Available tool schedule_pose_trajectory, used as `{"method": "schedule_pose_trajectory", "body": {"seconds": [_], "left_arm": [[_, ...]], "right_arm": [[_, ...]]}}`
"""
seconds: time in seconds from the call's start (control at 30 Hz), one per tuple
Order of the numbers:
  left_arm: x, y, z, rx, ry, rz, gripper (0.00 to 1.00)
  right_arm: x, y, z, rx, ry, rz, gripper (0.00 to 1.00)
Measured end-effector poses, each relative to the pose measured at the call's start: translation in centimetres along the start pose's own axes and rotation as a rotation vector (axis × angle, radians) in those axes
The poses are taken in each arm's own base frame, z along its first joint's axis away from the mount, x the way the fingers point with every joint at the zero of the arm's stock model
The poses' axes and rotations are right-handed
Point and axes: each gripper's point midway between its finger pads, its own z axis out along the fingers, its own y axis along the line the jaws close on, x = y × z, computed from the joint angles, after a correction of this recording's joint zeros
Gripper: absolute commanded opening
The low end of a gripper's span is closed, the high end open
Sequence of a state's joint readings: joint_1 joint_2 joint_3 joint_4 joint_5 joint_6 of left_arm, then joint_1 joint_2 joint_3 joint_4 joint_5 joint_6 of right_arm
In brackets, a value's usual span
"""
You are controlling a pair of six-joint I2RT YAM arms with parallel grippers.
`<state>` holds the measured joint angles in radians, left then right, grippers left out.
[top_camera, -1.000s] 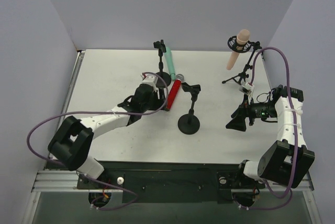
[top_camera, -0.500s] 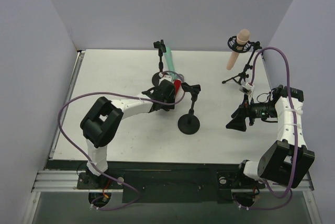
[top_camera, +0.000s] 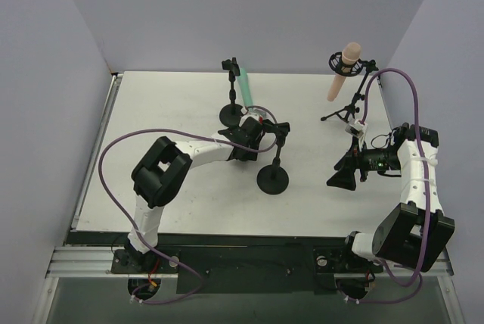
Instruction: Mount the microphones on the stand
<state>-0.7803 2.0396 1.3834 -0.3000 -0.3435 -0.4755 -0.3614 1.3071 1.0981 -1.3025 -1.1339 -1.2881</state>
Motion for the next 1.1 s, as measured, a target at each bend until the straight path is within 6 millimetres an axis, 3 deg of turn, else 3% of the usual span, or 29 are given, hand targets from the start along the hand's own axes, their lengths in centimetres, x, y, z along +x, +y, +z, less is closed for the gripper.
{"method": "schedule_pose_trajectory", "body": {"seconds": [0.17, 0.23, 0.37, 0.47, 0.57, 0.63, 0.73, 0.87, 1.1], "left_arm": [[0.0, -0.2, 0.2, -0.017, 0.005, 0.029, 0.63], [0.0, -0.2, 0.2, -0.023, 0.004, 0.035, 0.59], [0.0, -0.2, 0.3, -0.025, 0.006, 0.047, 0.35], [0.0, -0.3, 0.2, -0.025, 0.003, 0.062, 0.1], [0.0, -0.3, 0.2, -0.02, -0.004, 0.061, 0.0], [0.5, 0.1, -0.3, -0.015, -0.007, 0.06, 0.0], [2.4, 1.5, -2.1, -0.008, 0.007, 0.066, 0.0], [4.3, 3.0, -5.9, 0.049, 0.002, 0.06, 0.0], [4.6, 4.5, -12.2, 0.197, -0.136, -0.037, 0.0]], "right_arm": [[0.0, -0.1, 0.0, 0.0, 0.0, -0.014, 0.8], [-0.1, -0.2, 0.0, 0.0, 0.0, -0.024, 0.8], [-0.1, -0.4, 0.0, -0.004, 0.001, -0.036, 0.8], [-0.1, -0.6, -0.1, 0.001, -0.002, -0.047, 0.8], [-0.1, -0.7, -0.2, 0.005, -0.004, -0.06, 0.8], [-0.1, -0.8, -0.2, 0.006, -0.005, -0.069, 0.8], [-0.2, -0.9, -0.3, 0.008, -0.005, -0.09, 0.8], [-0.3, -1.0, -0.3, 0.011, -0.006, -0.114, 0.8], [-0.5, -1.1, -0.5, 0.016, -0.005, -0.129, 0.8]]}}
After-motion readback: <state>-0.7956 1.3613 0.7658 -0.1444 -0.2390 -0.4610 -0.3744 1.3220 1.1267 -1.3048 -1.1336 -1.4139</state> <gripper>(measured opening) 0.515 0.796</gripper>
